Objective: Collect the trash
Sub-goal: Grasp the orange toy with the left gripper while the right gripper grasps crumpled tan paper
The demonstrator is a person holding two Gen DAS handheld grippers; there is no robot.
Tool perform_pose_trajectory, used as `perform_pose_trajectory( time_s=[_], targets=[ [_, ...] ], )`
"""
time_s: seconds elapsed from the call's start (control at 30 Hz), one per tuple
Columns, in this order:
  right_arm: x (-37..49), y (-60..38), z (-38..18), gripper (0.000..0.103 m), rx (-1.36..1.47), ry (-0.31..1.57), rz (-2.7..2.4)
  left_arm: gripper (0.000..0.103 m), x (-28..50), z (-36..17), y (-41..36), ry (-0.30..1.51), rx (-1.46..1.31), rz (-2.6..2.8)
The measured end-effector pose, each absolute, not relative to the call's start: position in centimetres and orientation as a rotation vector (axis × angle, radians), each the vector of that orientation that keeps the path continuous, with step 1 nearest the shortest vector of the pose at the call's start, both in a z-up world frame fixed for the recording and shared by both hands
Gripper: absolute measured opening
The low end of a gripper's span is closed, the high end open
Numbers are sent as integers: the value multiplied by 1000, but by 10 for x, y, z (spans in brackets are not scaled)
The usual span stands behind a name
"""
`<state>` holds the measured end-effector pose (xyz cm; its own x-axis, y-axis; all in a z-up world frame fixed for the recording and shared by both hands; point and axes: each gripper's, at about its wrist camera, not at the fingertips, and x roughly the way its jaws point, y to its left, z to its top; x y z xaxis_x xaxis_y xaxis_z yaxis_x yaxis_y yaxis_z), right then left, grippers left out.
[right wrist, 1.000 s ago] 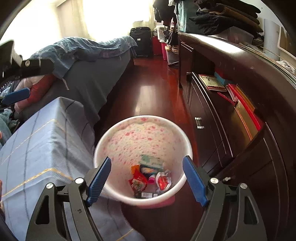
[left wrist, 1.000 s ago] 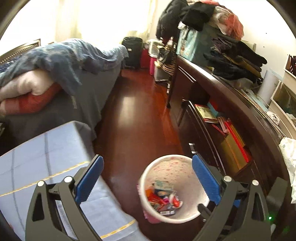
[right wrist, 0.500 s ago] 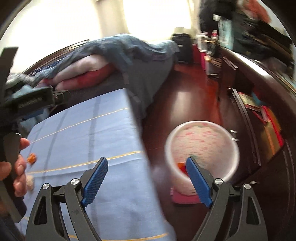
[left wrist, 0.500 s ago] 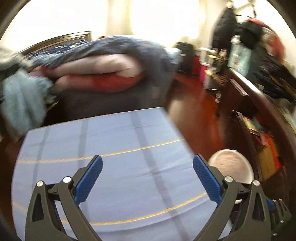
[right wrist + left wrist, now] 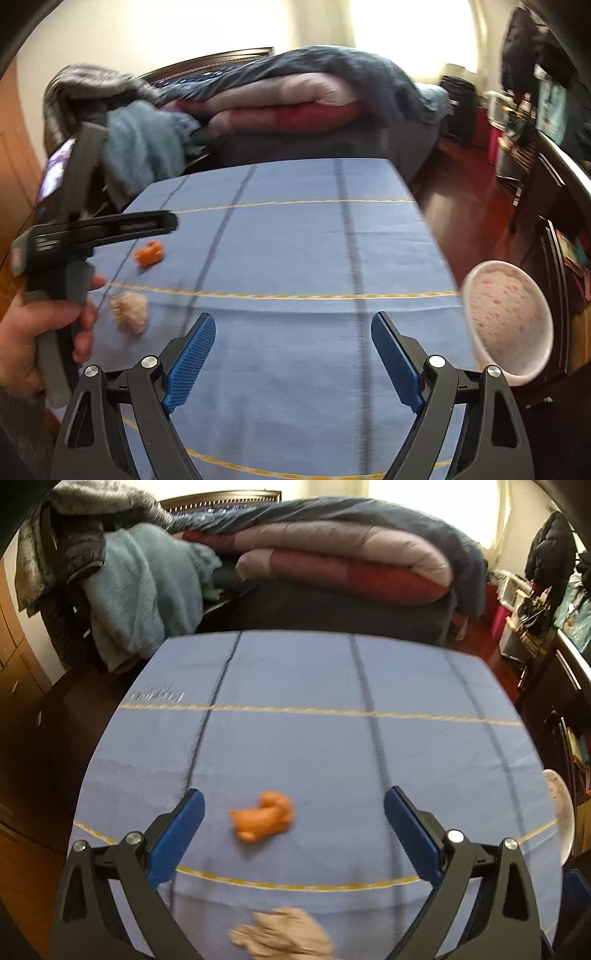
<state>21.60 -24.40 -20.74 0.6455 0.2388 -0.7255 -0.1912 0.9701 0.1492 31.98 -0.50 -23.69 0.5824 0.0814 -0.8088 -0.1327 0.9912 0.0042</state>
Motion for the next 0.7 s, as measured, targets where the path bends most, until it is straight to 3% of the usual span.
perform_pose_trajectory(
  time_s=[0.33,0.4,0.7],
  targets=[
    [211,-193,-209,86,-7,847,308,65,330,-273,19,1021,-71,75],
    [213,-187,-212,86,-11,855,311,44,330,-273,19,1001,-34,74],
    [223,-142,-223,86,-42,882,384,43,314,-259,47,929,-105,77]
  ],
)
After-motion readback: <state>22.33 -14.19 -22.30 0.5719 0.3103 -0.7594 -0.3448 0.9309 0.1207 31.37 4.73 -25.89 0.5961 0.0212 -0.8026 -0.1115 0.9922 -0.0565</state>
